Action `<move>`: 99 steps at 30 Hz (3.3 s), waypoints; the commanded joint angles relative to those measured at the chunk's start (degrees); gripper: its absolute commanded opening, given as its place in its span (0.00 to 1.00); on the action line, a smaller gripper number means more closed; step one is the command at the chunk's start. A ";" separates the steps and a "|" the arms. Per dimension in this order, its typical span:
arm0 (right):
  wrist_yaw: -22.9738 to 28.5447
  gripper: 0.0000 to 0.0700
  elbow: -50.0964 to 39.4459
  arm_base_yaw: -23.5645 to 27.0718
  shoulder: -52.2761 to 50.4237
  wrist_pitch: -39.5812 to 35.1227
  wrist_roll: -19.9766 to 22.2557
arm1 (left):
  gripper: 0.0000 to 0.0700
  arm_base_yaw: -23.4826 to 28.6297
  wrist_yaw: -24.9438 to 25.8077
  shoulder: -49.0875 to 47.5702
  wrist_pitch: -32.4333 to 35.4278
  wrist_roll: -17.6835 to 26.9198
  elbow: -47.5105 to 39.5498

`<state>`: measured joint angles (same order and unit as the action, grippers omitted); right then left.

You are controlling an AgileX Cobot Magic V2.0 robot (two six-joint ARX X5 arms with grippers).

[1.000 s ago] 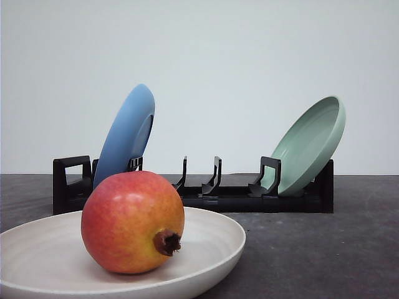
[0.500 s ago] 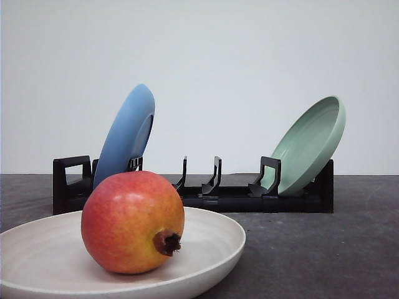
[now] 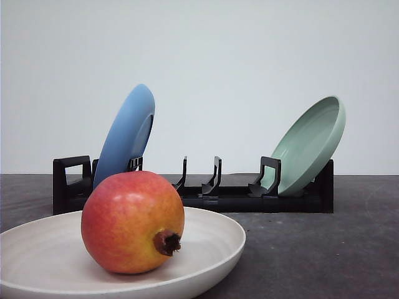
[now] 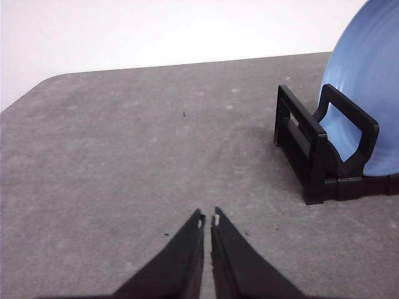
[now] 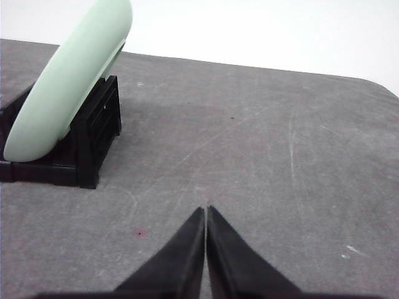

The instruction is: Place pomegranate in white plate

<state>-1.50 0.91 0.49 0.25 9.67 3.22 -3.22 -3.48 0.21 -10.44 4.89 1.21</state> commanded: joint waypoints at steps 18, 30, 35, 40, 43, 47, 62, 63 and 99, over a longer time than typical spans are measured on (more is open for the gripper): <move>0.00 0.00 -0.26 0.07 -0.04 -0.63 0.61 | 0.00 0.04 0.11 -0.02 -0.28 -0.17 -0.55; 0.00 0.00 -0.26 0.07 -0.04 -0.63 0.61 | 0.00 0.04 0.11 -0.02 -0.28 -0.15 -0.55; 0.00 0.00 -0.26 0.07 -0.04 -0.63 0.61 | 0.00 0.04 0.11 -0.02 -0.28 -0.17 -0.55; 0.00 0.00 -0.26 0.07 -0.04 -0.63 0.61 | 0.00 0.04 0.11 -0.02 -0.28 -0.17 -0.55; 0.00 0.00 -0.26 0.07 -0.04 -0.63 0.61 | 0.00 0.04 0.11 -0.02 -0.28 -0.17 -0.55; 0.00 0.00 -0.26 0.07 -0.04 -0.63 0.61 | 0.00 0.04 0.11 -0.02 -0.28 -0.15 -0.55; 0.00 0.00 -0.26 0.07 -0.04 -0.63 0.61 | 0.00 0.04 0.11 -0.02 -0.28 -0.16 -0.55; 0.00 0.00 -0.26 0.07 -0.04 -0.63 0.61 | 0.00 0.04 0.11 -0.02 -0.28 -0.17 -0.55; 0.00 0.00 -0.26 0.07 -0.04 -0.63 0.61 | 0.00 0.04 0.11 -0.02 -0.28 -0.16 -0.55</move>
<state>-1.50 0.91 0.49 0.25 9.67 3.22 -3.22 -3.48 0.21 -10.44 4.89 1.21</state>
